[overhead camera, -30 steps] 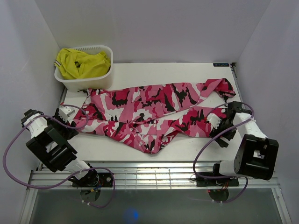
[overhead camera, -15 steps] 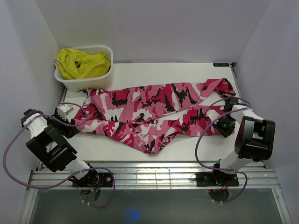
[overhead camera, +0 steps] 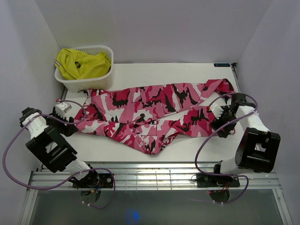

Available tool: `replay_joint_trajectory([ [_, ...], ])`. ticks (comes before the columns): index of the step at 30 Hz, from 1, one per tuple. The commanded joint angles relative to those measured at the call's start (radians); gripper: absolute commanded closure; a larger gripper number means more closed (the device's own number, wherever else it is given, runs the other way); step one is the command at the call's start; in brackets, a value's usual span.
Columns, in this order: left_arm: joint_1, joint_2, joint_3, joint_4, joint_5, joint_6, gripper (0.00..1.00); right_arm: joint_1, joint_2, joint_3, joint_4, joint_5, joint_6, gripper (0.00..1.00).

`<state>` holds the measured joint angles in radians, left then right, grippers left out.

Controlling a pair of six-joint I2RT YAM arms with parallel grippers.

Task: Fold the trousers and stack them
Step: Flatten the trousers out

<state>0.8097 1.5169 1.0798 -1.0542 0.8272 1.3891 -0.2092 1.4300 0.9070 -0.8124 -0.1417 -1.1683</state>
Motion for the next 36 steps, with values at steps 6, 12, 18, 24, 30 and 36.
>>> replay_joint_trajectory([
  [6, 0.000, 0.003, 0.051, -0.023, 0.061, -0.021, 0.05, -0.015, 0.194, 0.063, 0.100, -0.036, 0.070, 0.10],
  [12, 0.000, 0.022, 0.071, -0.035, 0.026, -0.035, 0.04, -0.015, 0.303, -0.002, 0.159, -0.018, 0.029, 0.04],
  [18, 0.000, 0.011, 0.013, -0.006, -0.060, 0.045, 0.03, -0.022, 0.245, -0.137, 0.153, 0.045, -0.056, 0.74],
  [24, 0.000, 0.045, -0.034, 0.059, -0.047, 0.096, 0.02, -0.065, 0.026, -0.090, -0.017, -0.002, -0.100, 0.92],
  [30, -0.043, 0.101, -0.056, 0.115, -0.005, 0.116, 0.02, -0.111, -0.016, 0.062, -0.166, -0.038, -0.111, 0.92],
  [36, -0.133, 0.126, -0.129, 0.279, -0.028, 0.051, 0.05, -0.137, -0.009, 0.118, -0.231, -0.038, -0.114, 0.92],
])
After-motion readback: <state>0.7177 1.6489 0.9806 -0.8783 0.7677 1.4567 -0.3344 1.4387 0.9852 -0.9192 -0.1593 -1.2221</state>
